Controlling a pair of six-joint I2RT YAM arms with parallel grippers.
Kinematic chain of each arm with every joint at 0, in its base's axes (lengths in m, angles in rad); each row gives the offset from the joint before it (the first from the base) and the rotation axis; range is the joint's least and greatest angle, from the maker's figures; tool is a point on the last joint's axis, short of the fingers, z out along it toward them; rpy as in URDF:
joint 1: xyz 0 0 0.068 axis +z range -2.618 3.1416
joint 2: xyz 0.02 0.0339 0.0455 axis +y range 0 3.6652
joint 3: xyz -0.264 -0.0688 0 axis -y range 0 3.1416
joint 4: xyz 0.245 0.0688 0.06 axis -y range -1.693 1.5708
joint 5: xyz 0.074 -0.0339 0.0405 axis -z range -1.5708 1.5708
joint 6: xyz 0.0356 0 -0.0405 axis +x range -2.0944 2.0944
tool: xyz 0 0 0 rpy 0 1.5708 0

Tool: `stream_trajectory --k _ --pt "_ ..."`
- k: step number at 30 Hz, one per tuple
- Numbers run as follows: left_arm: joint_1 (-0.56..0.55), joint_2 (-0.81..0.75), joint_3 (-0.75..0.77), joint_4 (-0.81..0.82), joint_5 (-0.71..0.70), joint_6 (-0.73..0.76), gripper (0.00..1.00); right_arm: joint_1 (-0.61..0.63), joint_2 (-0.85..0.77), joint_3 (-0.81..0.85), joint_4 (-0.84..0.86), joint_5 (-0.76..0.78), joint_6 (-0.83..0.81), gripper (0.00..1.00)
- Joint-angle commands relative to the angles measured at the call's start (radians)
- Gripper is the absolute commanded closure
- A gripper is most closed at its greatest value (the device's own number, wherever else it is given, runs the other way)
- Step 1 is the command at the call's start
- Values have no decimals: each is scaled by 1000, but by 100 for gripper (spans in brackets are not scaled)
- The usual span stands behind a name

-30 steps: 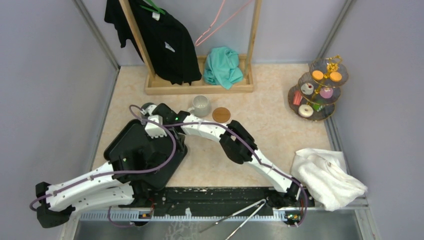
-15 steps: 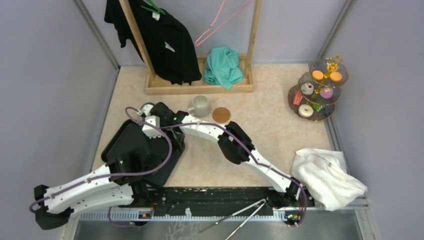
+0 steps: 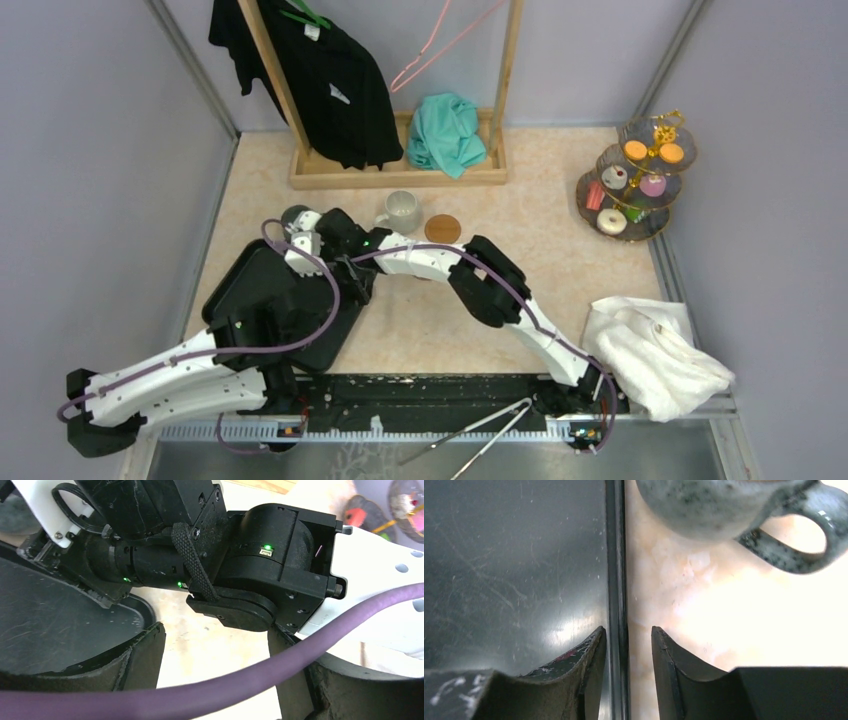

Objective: Serve the afternoon tea
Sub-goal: Adjust the tray at the center of the board.

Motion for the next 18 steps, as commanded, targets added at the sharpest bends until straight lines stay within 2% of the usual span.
stream_trajectory --k 1,9,18 --pt "1 -32 52 -10 -20 7 21 -5 -200 -103 127 28 0 61" --pt "0 -26 74 4 -56 44 20 -9 -343 -267 173 93 6 61" --pt "7 58 86 197 -69 217 18 -42 -489 -438 193 160 55 61"
